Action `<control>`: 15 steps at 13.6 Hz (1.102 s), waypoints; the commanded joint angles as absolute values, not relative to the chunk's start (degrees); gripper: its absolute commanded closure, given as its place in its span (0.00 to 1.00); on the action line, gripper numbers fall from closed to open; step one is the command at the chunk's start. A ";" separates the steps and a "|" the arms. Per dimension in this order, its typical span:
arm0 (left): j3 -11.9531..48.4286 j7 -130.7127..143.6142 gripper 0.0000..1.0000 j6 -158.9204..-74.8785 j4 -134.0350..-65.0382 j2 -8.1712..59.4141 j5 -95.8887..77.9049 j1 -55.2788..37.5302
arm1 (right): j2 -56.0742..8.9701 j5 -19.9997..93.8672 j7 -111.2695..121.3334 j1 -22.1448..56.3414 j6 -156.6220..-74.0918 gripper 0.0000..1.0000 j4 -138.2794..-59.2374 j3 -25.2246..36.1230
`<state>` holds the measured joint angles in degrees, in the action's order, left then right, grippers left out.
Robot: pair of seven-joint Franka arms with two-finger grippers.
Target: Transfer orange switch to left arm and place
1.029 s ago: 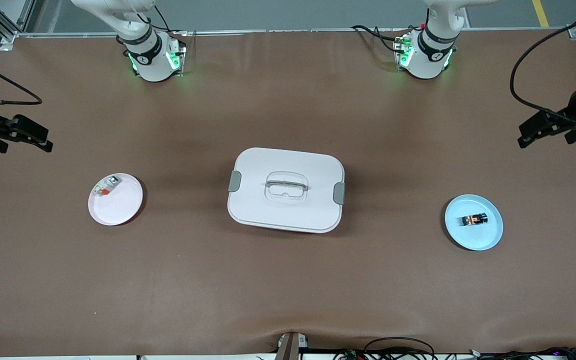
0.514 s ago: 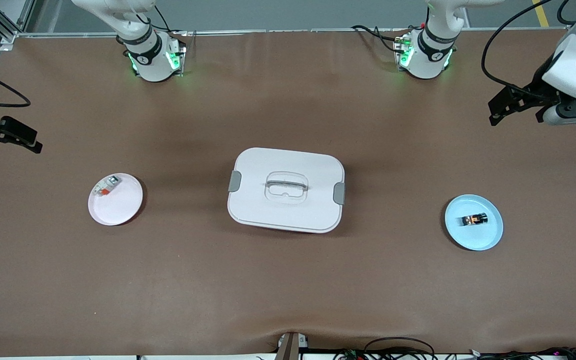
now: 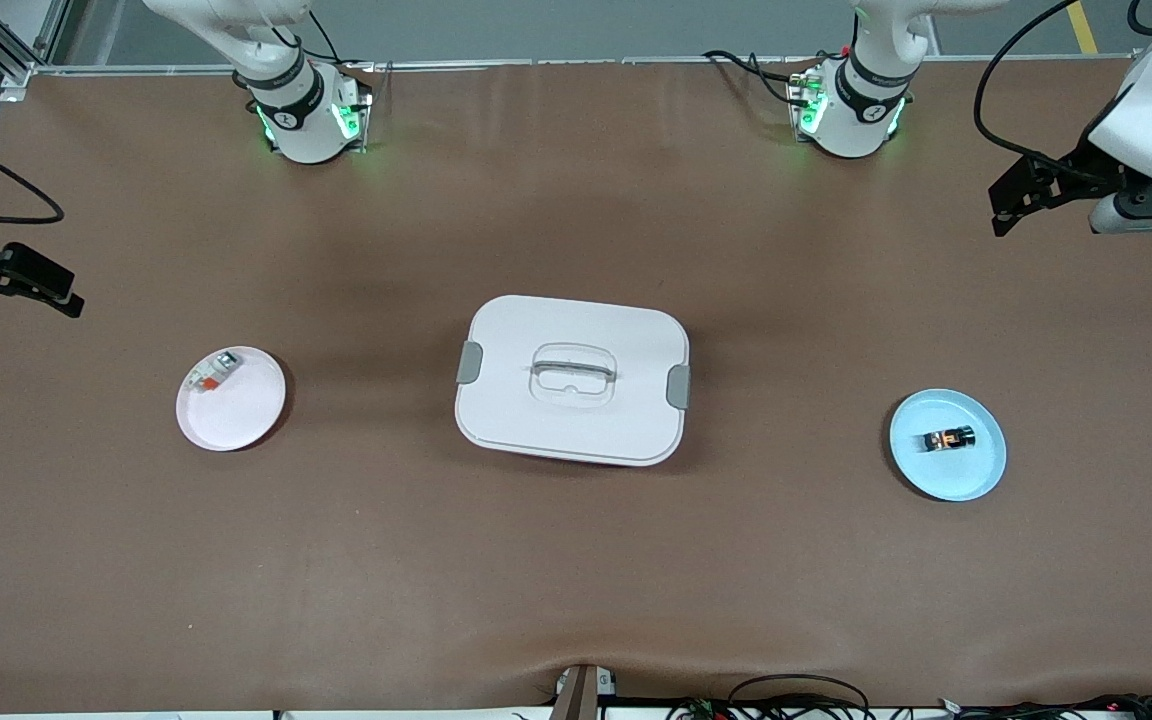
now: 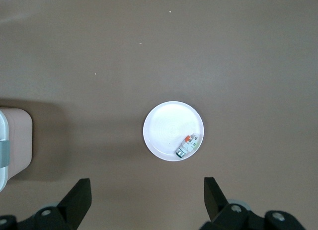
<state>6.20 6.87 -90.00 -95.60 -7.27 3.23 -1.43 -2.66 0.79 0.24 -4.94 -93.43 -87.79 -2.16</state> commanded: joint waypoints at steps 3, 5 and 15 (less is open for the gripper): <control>5.71 5.98 0.00 -88.77 -93.52 -7.03 3.87 -1.32 | -0.97 -0.09 0.88 -5.27 -93.43 0.00 -89.21 -1.84; 5.71 5.98 0.00 -88.07 -92.99 -6.94 3.78 -1.32 | -1.23 -0.09 0.79 -5.45 -92.73 0.00 -88.25 -1.85; 5.80 6.85 0.00 -85.79 -92.20 -6.50 1.68 -0.53 | -1.49 -0.35 0.70 -3.43 -92.64 0.00 -88.33 -2.37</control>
